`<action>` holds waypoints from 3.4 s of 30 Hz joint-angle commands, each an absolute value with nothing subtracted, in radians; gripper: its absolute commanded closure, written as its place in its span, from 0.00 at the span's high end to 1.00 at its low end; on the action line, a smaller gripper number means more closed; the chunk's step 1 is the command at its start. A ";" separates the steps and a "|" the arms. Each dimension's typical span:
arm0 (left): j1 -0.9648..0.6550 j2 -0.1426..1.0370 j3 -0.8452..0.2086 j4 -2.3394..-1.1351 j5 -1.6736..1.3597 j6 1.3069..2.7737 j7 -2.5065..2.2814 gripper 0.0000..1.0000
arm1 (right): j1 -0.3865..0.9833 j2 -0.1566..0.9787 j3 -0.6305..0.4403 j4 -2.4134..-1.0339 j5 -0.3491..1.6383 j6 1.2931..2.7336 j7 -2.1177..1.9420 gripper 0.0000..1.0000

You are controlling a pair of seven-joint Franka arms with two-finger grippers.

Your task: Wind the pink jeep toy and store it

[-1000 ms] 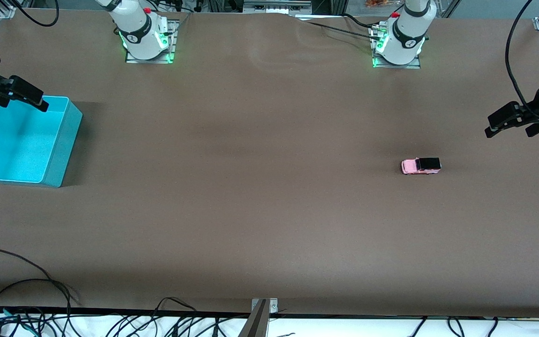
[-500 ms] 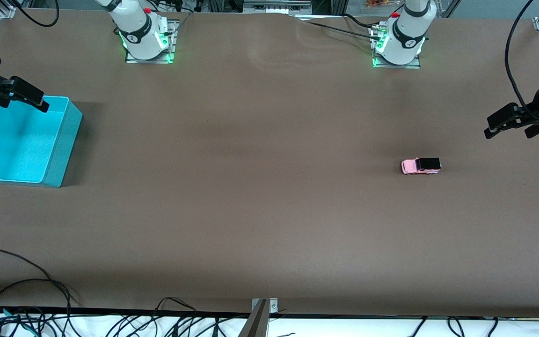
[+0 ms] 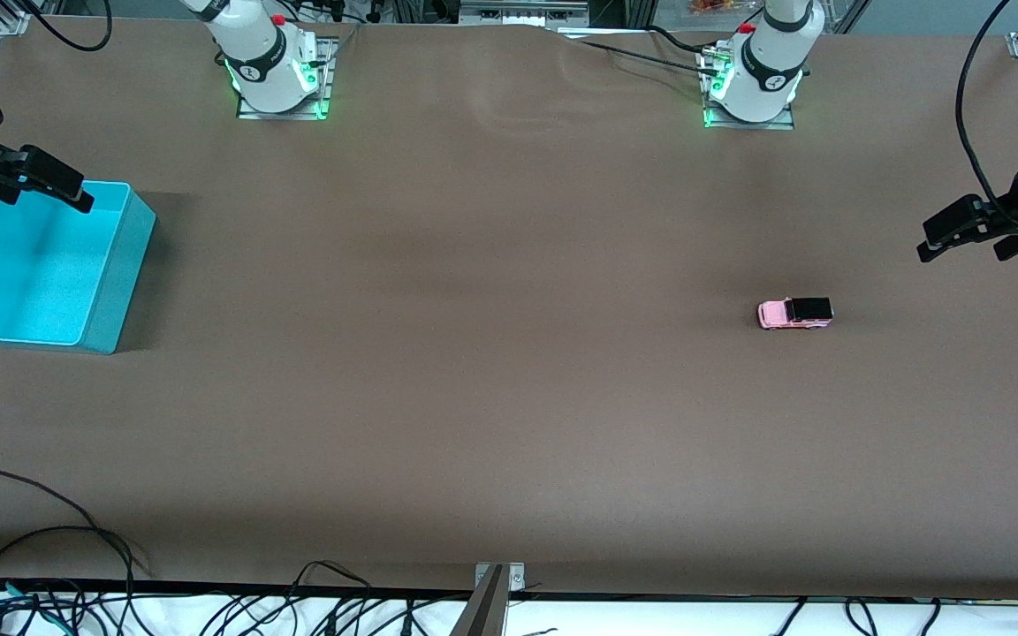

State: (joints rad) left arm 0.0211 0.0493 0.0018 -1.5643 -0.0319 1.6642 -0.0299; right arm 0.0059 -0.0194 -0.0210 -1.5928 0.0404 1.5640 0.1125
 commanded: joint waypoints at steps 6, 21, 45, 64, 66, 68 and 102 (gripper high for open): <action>0.018 0.055 -0.002 -1.546 -0.011 1.651 -0.008 1.00 | 0.005 -0.012 -0.023 -1.575 0.060 1.563 0.110 1.00; 0.015 0.055 -0.002 -1.549 -0.011 1.646 -0.012 1.00 | 0.005 -0.012 -0.023 -1.577 0.060 1.562 0.110 1.00; 0.023 0.054 -0.008 -1.569 -0.021 1.652 -0.006 1.00 | 0.005 -0.011 -0.021 -1.577 0.060 1.563 0.110 1.00; 0.026 0.051 -0.006 -1.595 -0.018 1.657 -0.008 1.00 | 0.006 -0.009 -0.021 -1.577 0.060 1.563 0.110 1.00; 0.031 0.051 -0.006 -1.600 -0.018 1.658 -0.008 1.00 | 0.006 -0.009 -0.021 -1.577 0.060 1.563 0.110 1.00; 0.032 0.049 -0.006 -1.617 -0.018 1.660 -0.008 1.00 | 0.006 -0.009 -0.021 -1.577 0.060 1.563 0.110 1.00; 0.130 0.043 -0.008 -2.008 0.054 2.025 -0.316 1.00 | 0.005 -0.002 -0.021 -1.577 0.061 1.563 0.110 1.00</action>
State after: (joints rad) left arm 0.1239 0.0630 0.0021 -1.9305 0.0315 1.9502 -0.2016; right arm 0.0063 -0.0076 -0.0196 -1.5928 0.0410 1.5641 0.1125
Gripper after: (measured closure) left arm 0.000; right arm 0.000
